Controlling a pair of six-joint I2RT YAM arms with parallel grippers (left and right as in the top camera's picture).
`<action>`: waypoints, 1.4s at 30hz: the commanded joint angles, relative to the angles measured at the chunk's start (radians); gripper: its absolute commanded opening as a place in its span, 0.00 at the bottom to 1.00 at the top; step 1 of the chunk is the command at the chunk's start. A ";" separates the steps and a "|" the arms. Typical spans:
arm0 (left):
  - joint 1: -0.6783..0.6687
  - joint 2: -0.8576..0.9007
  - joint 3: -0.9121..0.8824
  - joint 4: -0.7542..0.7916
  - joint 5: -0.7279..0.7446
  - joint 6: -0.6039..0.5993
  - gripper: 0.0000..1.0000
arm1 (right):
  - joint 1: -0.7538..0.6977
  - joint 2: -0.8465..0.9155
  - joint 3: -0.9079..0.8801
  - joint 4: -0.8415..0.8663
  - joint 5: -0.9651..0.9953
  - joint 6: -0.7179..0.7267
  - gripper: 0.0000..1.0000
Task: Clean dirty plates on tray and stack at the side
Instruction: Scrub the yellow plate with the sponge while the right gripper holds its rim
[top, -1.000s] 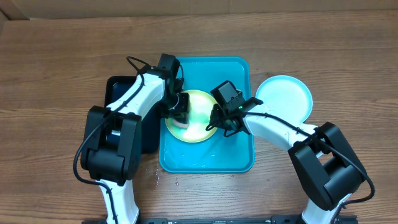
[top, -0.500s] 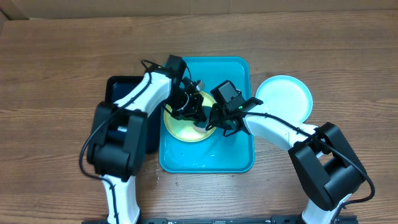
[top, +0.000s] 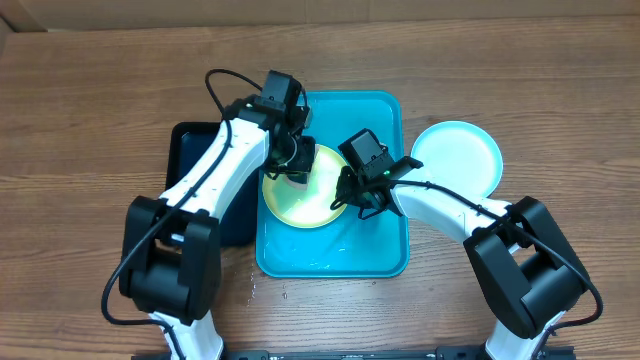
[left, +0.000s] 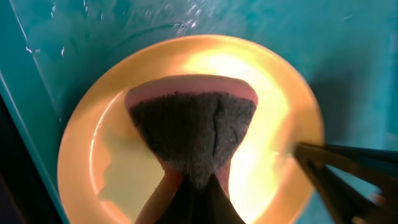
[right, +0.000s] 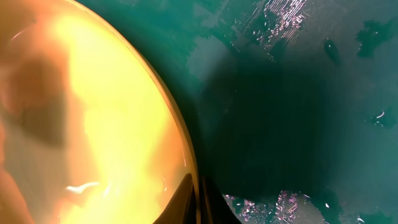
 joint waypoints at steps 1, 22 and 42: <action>-0.003 0.080 -0.046 0.045 -0.085 -0.040 0.04 | 0.009 -0.017 -0.004 0.001 -0.005 -0.006 0.04; -0.002 0.275 -0.058 0.095 0.525 0.054 0.04 | 0.009 -0.017 -0.004 0.002 -0.005 -0.006 0.04; 0.034 -0.084 0.000 -0.054 0.127 -0.031 0.04 | 0.009 -0.017 -0.004 0.001 -0.005 -0.006 0.04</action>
